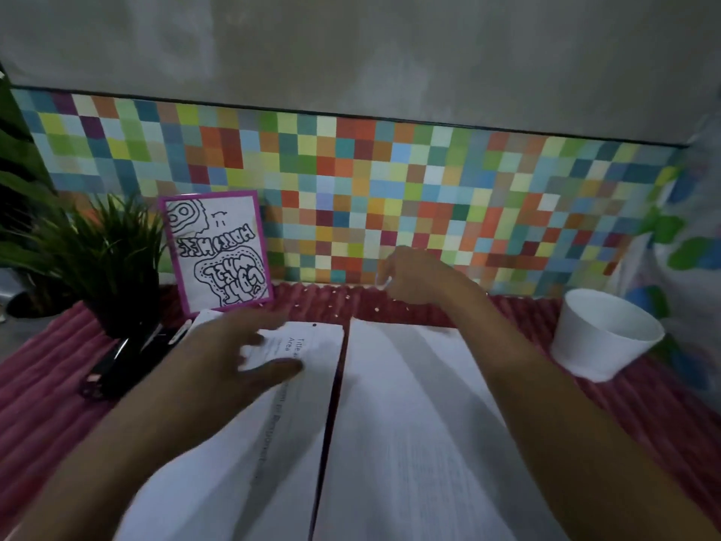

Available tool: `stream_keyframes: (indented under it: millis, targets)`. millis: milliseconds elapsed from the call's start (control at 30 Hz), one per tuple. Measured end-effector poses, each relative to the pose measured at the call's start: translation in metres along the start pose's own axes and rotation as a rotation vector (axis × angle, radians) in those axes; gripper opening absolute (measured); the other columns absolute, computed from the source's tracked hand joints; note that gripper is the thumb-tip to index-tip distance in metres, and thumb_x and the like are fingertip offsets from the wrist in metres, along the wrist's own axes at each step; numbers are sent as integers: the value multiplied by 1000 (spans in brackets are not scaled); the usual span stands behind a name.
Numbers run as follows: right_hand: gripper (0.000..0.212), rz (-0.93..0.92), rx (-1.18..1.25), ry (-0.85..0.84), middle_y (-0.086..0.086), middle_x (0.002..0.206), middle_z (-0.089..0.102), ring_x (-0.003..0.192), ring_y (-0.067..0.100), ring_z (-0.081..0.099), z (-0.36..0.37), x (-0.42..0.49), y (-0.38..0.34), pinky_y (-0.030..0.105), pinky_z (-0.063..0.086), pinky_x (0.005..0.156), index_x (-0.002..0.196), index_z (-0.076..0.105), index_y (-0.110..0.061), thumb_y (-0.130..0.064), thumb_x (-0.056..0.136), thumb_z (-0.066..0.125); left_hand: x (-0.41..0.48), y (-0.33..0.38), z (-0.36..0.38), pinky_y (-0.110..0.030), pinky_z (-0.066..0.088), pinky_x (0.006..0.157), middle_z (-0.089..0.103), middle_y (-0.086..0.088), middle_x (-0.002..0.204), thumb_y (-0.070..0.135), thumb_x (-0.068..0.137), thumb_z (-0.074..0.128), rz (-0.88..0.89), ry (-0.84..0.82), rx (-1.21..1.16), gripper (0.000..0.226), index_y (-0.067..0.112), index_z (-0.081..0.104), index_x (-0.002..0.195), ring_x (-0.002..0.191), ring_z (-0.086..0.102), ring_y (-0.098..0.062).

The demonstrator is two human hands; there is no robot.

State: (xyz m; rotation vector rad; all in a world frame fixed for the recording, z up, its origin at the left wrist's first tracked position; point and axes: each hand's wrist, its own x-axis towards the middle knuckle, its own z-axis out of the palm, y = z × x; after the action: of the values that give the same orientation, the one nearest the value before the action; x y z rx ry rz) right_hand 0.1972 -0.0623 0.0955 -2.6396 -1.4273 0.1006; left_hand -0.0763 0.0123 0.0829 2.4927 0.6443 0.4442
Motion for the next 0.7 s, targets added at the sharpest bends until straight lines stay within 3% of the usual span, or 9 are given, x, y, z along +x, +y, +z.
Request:
stream_keyframes:
  millis: [67,100,200,267,400,500,600,700]
  targets:
    - [25,78,-26,-121,16,116,67,104,31,63,5,-22,29,43,51,93,104,71,0,-12,88,55,36,24,42,-15,46,78,60,10,112,41,81,69,33,-86,26,44,27,58,122,94,57,-4]
    - [26,109,13,-173,13,114,69,102,27,65,15,-31,35,40,52,92,104,72,-3,-20,85,64,55,31,65,-18,45,82,60,4,121,36,85,68,49,-142,35,44,21,57,125,100,57,-8]
    - [57,170,172,-195,0,122,67,105,19,64,36,-50,52,32,51,92,118,68,-13,-39,69,80,100,42,115,-29,39,99,55,-4,133,28,88,65,43,-187,144,46,13,54,130,119,51,-20]
    - [67,159,191,-190,4,125,65,109,21,62,45,-55,59,32,49,94,124,64,-9,-39,67,83,119,43,129,-33,42,102,55,-6,133,31,84,69,109,-220,263,53,12,53,131,121,51,-23]
    - [70,151,225,-176,9,122,65,108,26,62,54,-52,66,42,50,95,121,63,-7,-37,63,87,147,27,138,-39,43,99,56,-1,133,58,71,71,119,-312,362,72,22,52,130,119,52,-22]
    - [78,146,229,-188,5,127,57,114,26,55,55,-48,68,42,48,97,130,55,-14,-37,62,88,160,16,136,-37,46,93,59,1,125,67,61,71,113,-365,316,80,19,57,124,109,55,-20]
    - [72,140,215,-196,5,123,59,108,25,58,53,-44,68,41,50,94,125,57,-13,-34,64,88,167,11,136,-29,40,73,65,3,99,62,62,74,157,-343,246,52,21,64,93,85,53,-15]
    - [61,143,195,-192,8,115,62,101,26,62,52,-38,67,41,53,88,116,60,-9,-30,66,87,168,9,139,-33,45,70,64,7,85,62,60,75,195,-289,236,49,19,66,81,80,54,-14]
